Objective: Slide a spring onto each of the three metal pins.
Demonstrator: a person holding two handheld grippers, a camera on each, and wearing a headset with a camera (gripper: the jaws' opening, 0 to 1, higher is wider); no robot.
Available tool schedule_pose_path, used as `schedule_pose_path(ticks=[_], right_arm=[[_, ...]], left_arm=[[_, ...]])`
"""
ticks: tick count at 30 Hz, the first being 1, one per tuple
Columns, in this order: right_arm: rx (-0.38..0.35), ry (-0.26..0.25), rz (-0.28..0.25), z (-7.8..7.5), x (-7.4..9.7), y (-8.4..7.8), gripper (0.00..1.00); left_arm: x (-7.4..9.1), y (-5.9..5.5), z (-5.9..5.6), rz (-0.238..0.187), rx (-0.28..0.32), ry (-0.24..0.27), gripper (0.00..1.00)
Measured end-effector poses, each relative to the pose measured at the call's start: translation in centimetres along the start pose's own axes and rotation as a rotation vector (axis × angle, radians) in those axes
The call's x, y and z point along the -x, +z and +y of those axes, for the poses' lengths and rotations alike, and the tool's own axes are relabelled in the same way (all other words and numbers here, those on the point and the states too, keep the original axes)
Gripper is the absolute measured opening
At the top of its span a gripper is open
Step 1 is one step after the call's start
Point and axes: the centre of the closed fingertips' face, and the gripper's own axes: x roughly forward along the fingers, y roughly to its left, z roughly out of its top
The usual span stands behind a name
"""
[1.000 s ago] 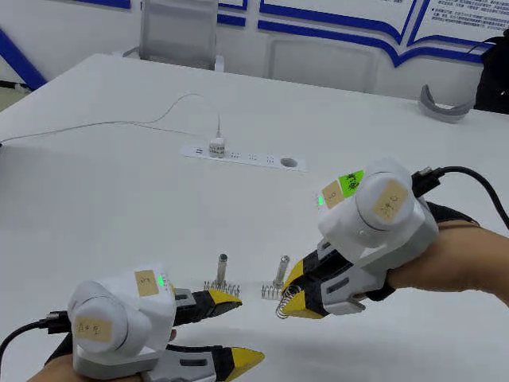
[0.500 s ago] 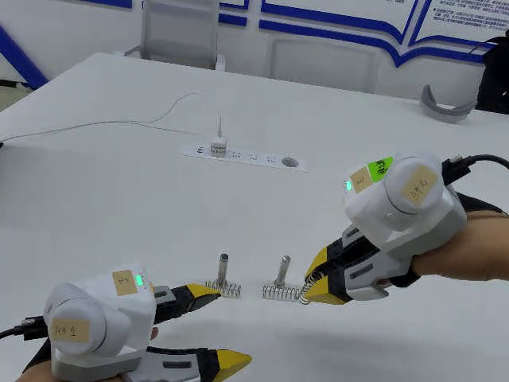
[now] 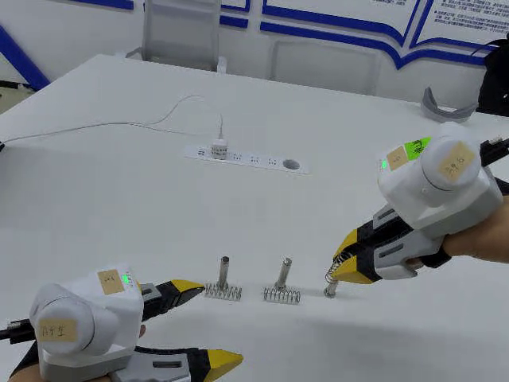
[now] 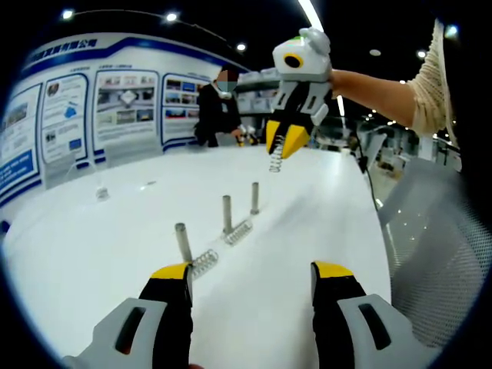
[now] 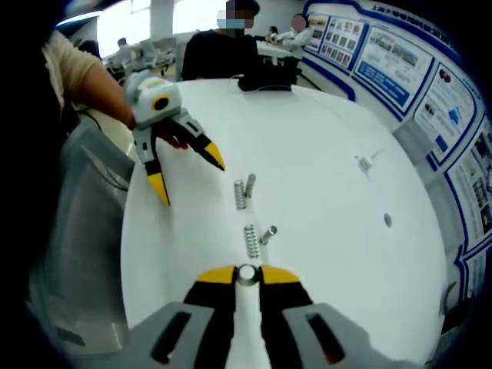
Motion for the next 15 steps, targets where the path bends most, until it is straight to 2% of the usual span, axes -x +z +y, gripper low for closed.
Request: schedule_pose_path(ticks=[8,15], right_arm=[[-0.014,-0.026,0.031,-1.1,0.2,-0.8,0.12],[-0.032,-0.060,0.059,-2.8,-0.2,-1.7,0.12]], left_arm=[[0.1,-0.1,0.1,0.000,0.005,0.008,0.65],[0.1,-0.1,0.2,-0.002,0.008,0.013,0.67]])
